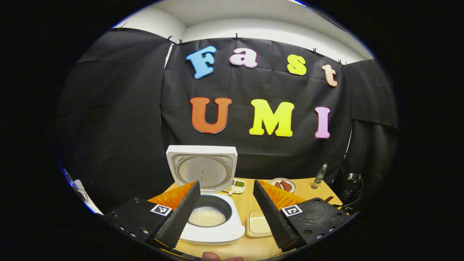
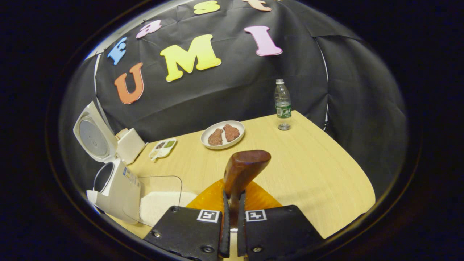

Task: Close the left gripper, press the button to open the rice cooker; take a wooden spoon from the chopstick holder with the right hand, scoop a spoonful of rice and pour it into the rice cooker, then put the wooden spoon back into the chopstick holder.

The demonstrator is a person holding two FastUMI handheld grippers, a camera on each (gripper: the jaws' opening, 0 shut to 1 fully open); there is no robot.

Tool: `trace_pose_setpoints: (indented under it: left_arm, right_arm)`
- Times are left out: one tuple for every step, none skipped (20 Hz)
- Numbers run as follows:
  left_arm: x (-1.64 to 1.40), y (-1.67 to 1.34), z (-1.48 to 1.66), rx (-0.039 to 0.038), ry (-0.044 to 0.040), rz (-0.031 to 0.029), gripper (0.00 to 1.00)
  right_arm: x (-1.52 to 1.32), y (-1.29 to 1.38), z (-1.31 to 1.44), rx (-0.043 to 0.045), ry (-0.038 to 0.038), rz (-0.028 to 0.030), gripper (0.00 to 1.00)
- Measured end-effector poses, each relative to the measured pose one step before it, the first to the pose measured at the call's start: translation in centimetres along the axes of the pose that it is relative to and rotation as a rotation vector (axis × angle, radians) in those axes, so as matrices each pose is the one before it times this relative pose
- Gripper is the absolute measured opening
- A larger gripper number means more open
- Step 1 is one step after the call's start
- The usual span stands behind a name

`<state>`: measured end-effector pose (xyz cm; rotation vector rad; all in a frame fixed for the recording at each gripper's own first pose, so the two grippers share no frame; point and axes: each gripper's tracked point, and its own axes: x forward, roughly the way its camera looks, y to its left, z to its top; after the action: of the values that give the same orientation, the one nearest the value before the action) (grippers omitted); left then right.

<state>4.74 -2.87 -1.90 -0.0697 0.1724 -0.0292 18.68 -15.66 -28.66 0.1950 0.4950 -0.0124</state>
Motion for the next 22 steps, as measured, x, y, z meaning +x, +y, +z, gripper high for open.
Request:
trace_pose_setpoints:
  left_arm:
    - [0.056,-0.007,-0.179,0.00656,0.00613,-0.00375,0.94]
    - [0.161,0.007,-0.017,0.00653,0.00270,-0.00099,0.94]
    - [0.142,-0.002,-0.032,0.00362,0.00227,-0.00154,0.94]
    - [0.132,0.001,0.108,0.00061,-0.00147,-0.00232,0.94]
    - [0.119,0.034,0.266,-0.00102,-0.00574,-0.00297,0.94]
    - [0.212,0.003,0.128,-0.00022,-0.00479,-0.00295,0.94]
    - [0.255,0.101,0.154,0.00035,-0.00360,-0.00301,0.94]
    - [0.332,0.092,0.055,0.00271,0.00033,-0.00296,0.94]
    - [0.325,0.338,0.185,0.00979,-0.00271,0.00248,0.94]
    - [0.403,0.457,0.512,0.01005,-0.01216,0.00544,0.94]
    - [0.371,0.404,0.570,0.00474,-0.01523,0.00610,0.94]
    - [0.518,0.482,0.623,0.00259,-0.01482,0.00512,0.94]
    - [0.535,0.384,0.605,0.00616,-0.01179,0.00768,0.94]
    - [0.684,0.546,0.408,0.01108,-0.00319,0.01533,0.94]
    - [0.789,0.495,0.431,0.00620,-0.00354,0.01279,0.94]
    - [0.782,0.295,0.361,-0.00553,0.00088,0.00838,0.94]
    - [0.794,0.227,0.614,-0.01286,-0.00416,0.00441,0.94]
    - [0.785,0.301,0.593,-0.01451,-0.00547,0.00557,0.94]
    - [0.947,0.333,0.722,-0.00916,-0.01066,0.00576,0.94]
    - [1.117,0.367,0.625,-0.00274,-0.01285,0.00531,0.94]
    - [1.299,0.358,0.755,0.00568,-0.01048,0.00253,0.94]
    - [1.334,0.667,0.518,0.00895,-0.00533,0.01166,0.94]
  right_arm:
    - [0.036,0.200,-0.248,0.00360,0.00618,0.00748,0.14]
    - [-0.064,0.167,-0.161,0.00876,-0.00120,0.00939,0.17]
    - [-0.060,0.044,0.107,-0.00143,0.00173,-0.00252,0.19]
    - [-0.094,0.067,0.230,-0.00298,-0.00558,0.00457,0.20]
    - [-0.317,0.033,0.321,-0.00941,-0.00853,-0.00317,0.22]
    - [0.178,-0.259,0.311,-0.01274,-0.00726,-0.01505,0.38]
    - [-0.208,-0.566,0.454,-0.01117,-0.00753,-0.03316,0.58]
    - [-0.344,-0.001,0.479,0.00083,-0.00746,0.00222,0.79]
    - [-0.378,-0.054,0.710,0.00839,-0.01173,-0.00653,0.83]
    - [-0.664,-0.308,0.798,0.00479,-0.01445,-0.00964,0.84]
    - [-0.562,-0.381,0.971,0.00506,-0.01985,-0.01177,0.84]
    - [-0.592,-0.334,1.337,0.00479,-0.02868,-0.00925,0.84]
    - [-0.615,-0.124,1.335,0.00094,-0.02722,-0.00654,0.84]
    - [-0.574,-0.232,1.249,-0.00270,-0.02607,-0.00740,0.89]
    - [-0.560,-0.185,1.318,-0.00532,-0.02607,-0.00493,0.90]
    - [-0.648,-0.156,1.394,-0.00492,-0.02327,-0.00364,0.91]
    - [-0.464,-0.153,1.115,-0.00546,-0.01972,-0.00241,0.92]
    - [-0.737,-0.072,1.193,-0.00432,-0.01735,-0.00128,0.95]
    - [-0.737,-0.114,1.155,-0.00332,-0.01948,-0.00346,0.94]
    - [-0.699,-0.109,1.006,0.00337,-0.01487,-0.00416,0.96]
    - [-0.776,0.133,0.565,0.00353,-0.00515,0.00180,0.96]
    - [-1.181,0.236,0.183,0.00481,0.00204,-0.00150,0.99]
